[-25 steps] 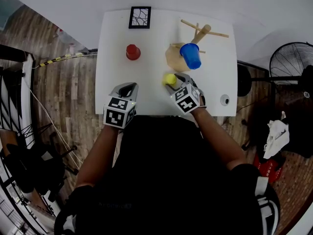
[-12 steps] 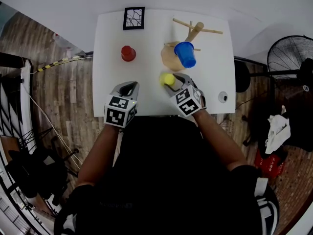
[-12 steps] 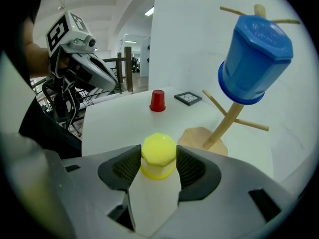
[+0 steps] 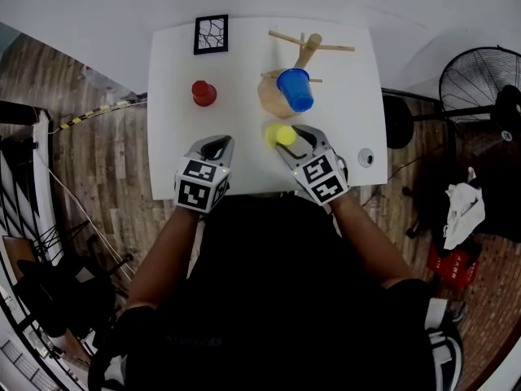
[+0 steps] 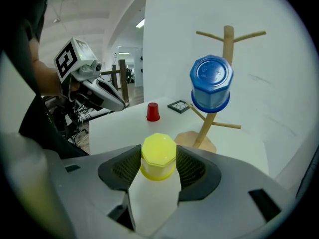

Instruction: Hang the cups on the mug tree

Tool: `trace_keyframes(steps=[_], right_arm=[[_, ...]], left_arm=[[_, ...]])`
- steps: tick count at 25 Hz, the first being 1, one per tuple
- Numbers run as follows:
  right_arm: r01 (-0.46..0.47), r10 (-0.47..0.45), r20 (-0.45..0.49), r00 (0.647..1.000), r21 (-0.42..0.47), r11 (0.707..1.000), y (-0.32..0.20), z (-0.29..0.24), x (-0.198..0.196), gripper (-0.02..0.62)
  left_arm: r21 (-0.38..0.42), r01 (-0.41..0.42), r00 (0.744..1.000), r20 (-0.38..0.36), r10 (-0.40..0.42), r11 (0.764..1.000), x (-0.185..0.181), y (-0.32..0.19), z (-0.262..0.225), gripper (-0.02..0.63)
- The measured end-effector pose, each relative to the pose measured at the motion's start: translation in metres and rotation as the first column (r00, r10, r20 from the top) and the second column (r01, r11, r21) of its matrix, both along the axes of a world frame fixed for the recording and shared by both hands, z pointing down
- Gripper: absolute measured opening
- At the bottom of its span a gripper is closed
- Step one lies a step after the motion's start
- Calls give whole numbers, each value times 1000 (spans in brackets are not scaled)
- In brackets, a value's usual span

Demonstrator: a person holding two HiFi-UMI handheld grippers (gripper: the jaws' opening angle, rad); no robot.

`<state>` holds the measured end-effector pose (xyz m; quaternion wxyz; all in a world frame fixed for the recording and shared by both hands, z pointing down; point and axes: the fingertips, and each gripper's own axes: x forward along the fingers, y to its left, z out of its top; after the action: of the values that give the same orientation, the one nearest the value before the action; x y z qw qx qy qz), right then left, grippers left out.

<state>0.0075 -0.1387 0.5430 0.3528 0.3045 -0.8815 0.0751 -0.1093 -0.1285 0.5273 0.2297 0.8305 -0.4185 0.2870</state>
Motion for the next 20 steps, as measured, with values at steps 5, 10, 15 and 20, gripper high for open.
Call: trace_keyframes(steps=[5, 10, 15, 20], right_arm=[[-41, 41, 12, 999, 23, 999, 1, -13, 20, 219], [-105, 103, 41, 994, 35, 994, -5, -23, 45, 219], [-182, 178, 86, 980, 48, 982, -16, -34, 73, 219], [-272, 258, 149, 955, 79, 959, -30, -57, 104, 219]], left_arm=[[9, -21, 1000, -2, 21, 1000, 13, -4, -5, 15], [21, -47, 999, -1, 47, 999, 29, -6, -12, 15], [30, -56, 998, -3, 57, 998, 38, -9, -15, 15], [46, -57, 998, -4, 57, 997, 42, -11, -21, 15]])
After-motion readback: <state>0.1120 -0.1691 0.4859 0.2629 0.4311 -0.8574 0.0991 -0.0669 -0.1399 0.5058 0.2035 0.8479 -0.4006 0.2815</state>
